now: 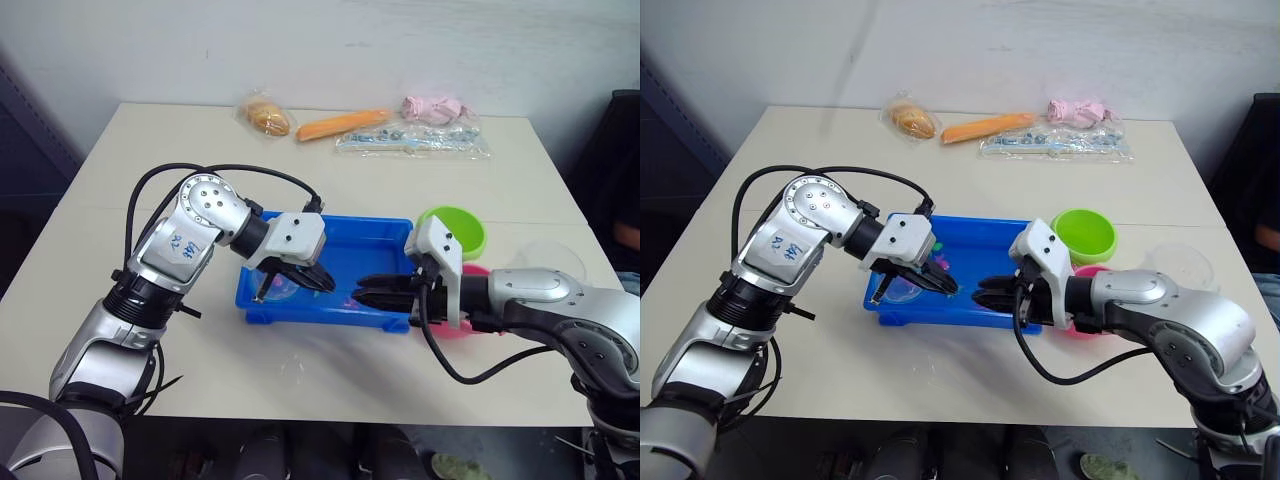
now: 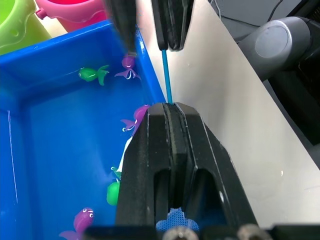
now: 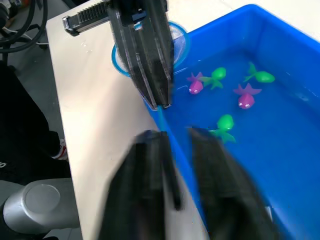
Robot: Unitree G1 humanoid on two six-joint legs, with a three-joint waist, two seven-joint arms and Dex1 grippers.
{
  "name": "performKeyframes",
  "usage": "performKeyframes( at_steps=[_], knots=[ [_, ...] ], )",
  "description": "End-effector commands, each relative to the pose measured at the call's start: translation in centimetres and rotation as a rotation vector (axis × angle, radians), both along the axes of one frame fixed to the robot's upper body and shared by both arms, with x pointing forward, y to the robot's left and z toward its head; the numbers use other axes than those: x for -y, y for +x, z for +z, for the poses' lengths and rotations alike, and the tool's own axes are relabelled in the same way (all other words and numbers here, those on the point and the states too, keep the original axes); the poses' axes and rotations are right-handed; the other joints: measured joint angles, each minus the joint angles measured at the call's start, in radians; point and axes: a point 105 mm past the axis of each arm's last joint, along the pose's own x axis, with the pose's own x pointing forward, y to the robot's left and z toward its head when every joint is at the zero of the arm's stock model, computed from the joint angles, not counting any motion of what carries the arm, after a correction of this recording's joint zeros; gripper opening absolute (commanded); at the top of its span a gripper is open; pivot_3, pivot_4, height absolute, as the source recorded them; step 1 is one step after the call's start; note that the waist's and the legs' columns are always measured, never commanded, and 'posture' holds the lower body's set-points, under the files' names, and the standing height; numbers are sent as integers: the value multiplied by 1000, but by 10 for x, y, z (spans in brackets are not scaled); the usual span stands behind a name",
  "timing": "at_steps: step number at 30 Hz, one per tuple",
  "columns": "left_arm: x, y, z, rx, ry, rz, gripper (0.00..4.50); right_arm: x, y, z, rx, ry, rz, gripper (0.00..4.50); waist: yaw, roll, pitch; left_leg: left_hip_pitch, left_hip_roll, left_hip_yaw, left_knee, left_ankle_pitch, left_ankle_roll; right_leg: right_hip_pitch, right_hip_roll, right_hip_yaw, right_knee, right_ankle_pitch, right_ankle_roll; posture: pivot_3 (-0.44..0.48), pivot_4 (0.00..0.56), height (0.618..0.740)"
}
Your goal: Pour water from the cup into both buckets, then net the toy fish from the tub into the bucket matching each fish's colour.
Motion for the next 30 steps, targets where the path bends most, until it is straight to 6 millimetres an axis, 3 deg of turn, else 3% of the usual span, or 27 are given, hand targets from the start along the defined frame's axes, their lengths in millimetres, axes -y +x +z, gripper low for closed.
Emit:
performKeyframes(
  at_steps=[1,7,10,13,17,18,21,25,30],
  knots=[
    [6,-7,8,27,-33,-32,0,0,-1,3,20,0,-3,51,0,0,0,0,0,0,0,0,0,0,0,0,0,0,0,0,150,740],
    [4,-10,12,3,-66,-20,0,3,0,2,17,-2,-9,51,0,0,0,0,0,0,0,0,0,0,0,0,0,0,0,0,150,740],
    [0,-12,28,-36,-202,-9,1044,8,3,5,53,0,-19,0,0,0,0,0,0,0,0,0,0,0,0,0,0,0,0,0,150,740],
    [-12,-11,55,-71,-392,16,2407,14,5,9,88,-15,-19,0,-1,0,0,0,0,-1,0,0,0,0,0,0,0,0,0,0,150,740],
    [-48,1,77,-26,-519,129,4230,24,8,16,144,-44,-11,0,-5,0,0,0,0,-1,0,0,0,0,0,0,0,0,0,0,150,740],
    [-57,3,81,-21,-543,160,4406,27,9,18,160,-54,-12,0,-7,0,0,0,0,0,0,0,0,0,0,0,1,0,0,0,150,740],
    [-91,14,79,-2,-590,303,4406,42,17,25,227,-108,-39,0,-9,0,0,0,1,0,0,0,0,0,0,0,0,0,0,0,150,740],
    [-133,19,52,63,-601,461,4406,70,26,33,317,-210,-82,0,-9,0,0,1,0,0,0,0,0,0,0,0,0,0,0,0,150,740],
    [-151,3,10,-32,-552,546,4406,97,31,27,399,-400,-49,0,-4,0,0,0,0,1,0,0,0,0,0,0,0,0,1,0,150,740]
  ],
)
